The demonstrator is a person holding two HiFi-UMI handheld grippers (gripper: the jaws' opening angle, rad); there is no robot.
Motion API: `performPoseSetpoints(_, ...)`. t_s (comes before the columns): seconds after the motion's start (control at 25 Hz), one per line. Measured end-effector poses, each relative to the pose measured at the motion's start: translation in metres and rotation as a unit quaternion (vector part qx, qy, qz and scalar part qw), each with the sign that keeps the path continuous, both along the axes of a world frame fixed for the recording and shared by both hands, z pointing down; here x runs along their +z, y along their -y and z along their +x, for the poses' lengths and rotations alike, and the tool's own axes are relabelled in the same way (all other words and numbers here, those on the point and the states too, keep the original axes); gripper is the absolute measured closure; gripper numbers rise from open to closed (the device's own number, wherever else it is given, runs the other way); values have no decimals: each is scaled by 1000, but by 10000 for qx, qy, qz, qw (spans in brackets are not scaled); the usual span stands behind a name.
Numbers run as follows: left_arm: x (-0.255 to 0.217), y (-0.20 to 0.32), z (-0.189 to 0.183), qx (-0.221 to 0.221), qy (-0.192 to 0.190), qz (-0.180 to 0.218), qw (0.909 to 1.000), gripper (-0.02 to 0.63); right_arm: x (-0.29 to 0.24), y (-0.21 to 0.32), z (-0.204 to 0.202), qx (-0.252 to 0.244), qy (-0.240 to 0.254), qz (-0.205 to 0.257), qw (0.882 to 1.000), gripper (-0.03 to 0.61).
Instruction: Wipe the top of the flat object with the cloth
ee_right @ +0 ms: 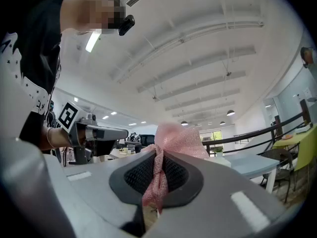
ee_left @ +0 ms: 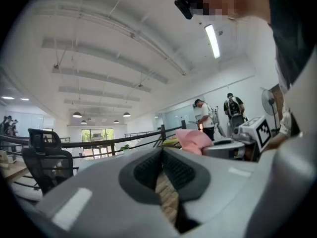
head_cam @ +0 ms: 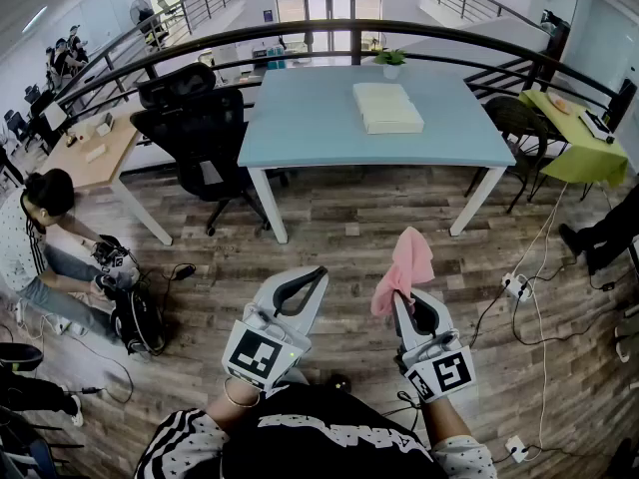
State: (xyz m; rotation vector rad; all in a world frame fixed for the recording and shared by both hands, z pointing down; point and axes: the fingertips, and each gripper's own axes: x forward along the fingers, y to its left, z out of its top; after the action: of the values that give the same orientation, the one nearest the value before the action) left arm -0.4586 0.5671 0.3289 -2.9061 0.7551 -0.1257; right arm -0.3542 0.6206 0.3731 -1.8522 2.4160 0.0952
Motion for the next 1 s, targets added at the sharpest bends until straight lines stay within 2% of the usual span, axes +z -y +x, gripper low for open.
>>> performPoseSetpoints(0.28,6,1,-2,-34,17,-124,9999,614,1,5,4,-103,186,-1,9998,555)
performPoseSetpoints(0.4,9,5,-8,-159,117,-51,9998,614,3,10,1,-252,301,27,9992,555)
performPoseSetpoints(0.56,13,1,-18,-360,174,-174,9990,614,6,10,-3,-440,415,35,9982,555)
performPoseSetpoints(0.76,3,-2,-41,-680,283,23,9973,614,2,14,-15,-690,430,148,9966,555)
performPoseSetpoints(1.0,-6,-3,-47,-798,196,1,9966,614,-8,15,-21,-764,450,292,9956,555)
